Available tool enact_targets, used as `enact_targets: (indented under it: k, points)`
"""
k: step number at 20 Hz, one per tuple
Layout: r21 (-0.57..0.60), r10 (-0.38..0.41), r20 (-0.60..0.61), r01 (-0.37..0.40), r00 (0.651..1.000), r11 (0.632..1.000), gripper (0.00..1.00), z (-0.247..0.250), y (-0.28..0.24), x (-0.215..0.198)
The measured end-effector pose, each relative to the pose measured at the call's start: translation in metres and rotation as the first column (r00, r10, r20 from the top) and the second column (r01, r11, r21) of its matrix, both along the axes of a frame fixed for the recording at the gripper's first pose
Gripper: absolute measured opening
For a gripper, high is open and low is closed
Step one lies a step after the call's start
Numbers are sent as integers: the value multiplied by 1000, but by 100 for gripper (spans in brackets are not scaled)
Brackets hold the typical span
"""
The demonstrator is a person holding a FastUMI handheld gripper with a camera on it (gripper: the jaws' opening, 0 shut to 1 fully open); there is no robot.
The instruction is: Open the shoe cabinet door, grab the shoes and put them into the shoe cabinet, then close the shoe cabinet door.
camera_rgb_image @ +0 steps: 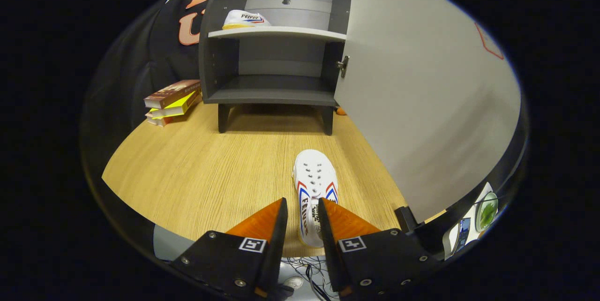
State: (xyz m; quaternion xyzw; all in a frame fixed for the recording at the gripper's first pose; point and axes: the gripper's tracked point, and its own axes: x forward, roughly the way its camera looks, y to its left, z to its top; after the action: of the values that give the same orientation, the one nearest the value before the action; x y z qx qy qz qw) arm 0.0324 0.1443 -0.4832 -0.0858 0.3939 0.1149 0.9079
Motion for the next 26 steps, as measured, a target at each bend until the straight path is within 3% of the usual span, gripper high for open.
enact_targets:
  k: [12, 15, 18, 19, 21, 26]
  points:
    - [-59, 37, -147, -46, 988, 997, 44, -82, 6, 27]
    - [-74, 29, -148, -40, 989, 996, 35, -88, 4, 34]
    - [-28, 26, -173, -31, 985, 999, 18, -86, 9, 31]
    - [-23, 19, -171, -24, 985, 999, 7, -83, 9, 33]
    - [-13, 20, -161, -22, 987, 1000, 1, -73, 10, 34]
    - [-13, 36, -122, -38, 992, 999, 0, -31, 5, 37]
